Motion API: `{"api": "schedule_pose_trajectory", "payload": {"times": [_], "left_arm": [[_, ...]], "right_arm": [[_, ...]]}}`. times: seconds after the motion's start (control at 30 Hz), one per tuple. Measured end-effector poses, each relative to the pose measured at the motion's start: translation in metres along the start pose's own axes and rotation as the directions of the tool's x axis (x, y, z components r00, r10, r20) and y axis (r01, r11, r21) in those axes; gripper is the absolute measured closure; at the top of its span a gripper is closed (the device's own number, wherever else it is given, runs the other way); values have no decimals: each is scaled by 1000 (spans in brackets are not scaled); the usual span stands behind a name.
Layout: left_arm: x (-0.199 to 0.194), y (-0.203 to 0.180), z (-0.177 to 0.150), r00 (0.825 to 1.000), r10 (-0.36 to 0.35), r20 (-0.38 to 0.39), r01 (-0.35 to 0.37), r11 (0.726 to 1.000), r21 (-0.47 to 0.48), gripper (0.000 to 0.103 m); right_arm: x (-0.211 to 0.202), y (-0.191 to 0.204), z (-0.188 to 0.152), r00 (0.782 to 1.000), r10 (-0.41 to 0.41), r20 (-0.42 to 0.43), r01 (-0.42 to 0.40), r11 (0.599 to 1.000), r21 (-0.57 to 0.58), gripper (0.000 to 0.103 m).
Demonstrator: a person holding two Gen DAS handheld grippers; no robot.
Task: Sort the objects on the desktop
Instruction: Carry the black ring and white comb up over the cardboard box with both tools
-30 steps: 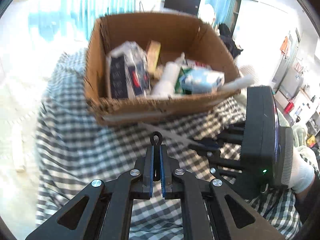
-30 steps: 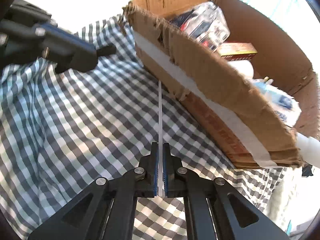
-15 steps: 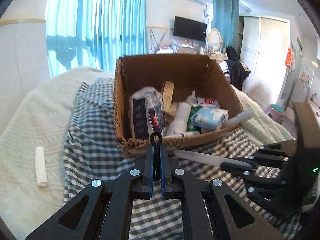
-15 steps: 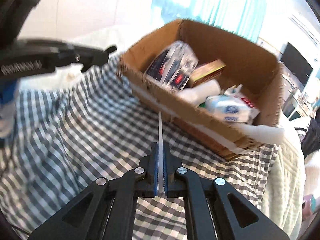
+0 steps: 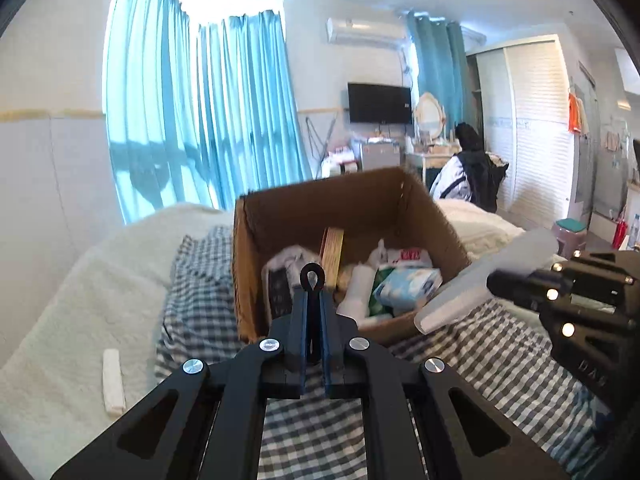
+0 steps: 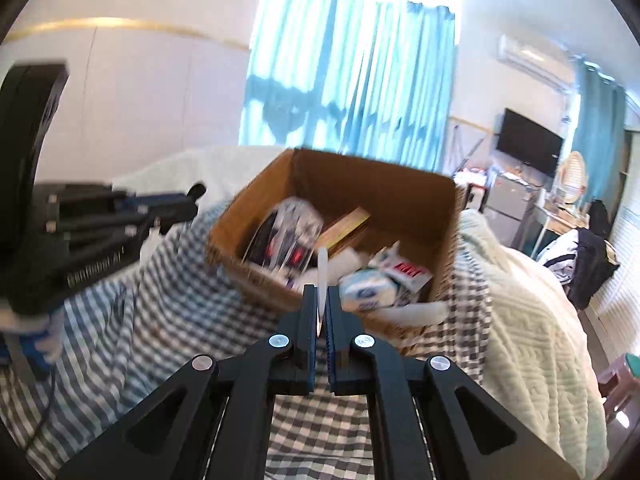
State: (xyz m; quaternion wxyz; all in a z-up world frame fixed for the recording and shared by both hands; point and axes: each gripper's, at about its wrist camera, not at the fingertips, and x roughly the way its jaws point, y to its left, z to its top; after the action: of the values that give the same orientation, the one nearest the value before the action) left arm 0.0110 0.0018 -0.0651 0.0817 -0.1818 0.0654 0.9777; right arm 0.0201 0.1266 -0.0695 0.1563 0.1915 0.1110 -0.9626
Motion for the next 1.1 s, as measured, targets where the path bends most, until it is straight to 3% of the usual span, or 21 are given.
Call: {"api": "schedule_pose_trajectory", "payload": {"times": [0.33, 0.57, 0.83, 1.1], "left_arm": [[-23, -13, 31, 994, -13, 112, 16, 999, -29, 98], [-29, -14, 59, 988, -13, 156, 21, 999, -48, 98], [-27, -15, 86, 976, -11, 216, 22, 999, -47, 98], [-7, -9, 106, 973, -18, 228, 28, 999, -44, 98]], "right_arm": [[-38, -9, 26, 980, -98, 176, 82, 992, 96, 100], [-57, -17, 53, 945, -174, 278, 136, 979, 150, 100], [-63, -27, 86, 923, -188, 335, 138, 976, 168, 100], [-59, -43, 108, 906, -206, 370, 149, 973, 178, 100]]}}
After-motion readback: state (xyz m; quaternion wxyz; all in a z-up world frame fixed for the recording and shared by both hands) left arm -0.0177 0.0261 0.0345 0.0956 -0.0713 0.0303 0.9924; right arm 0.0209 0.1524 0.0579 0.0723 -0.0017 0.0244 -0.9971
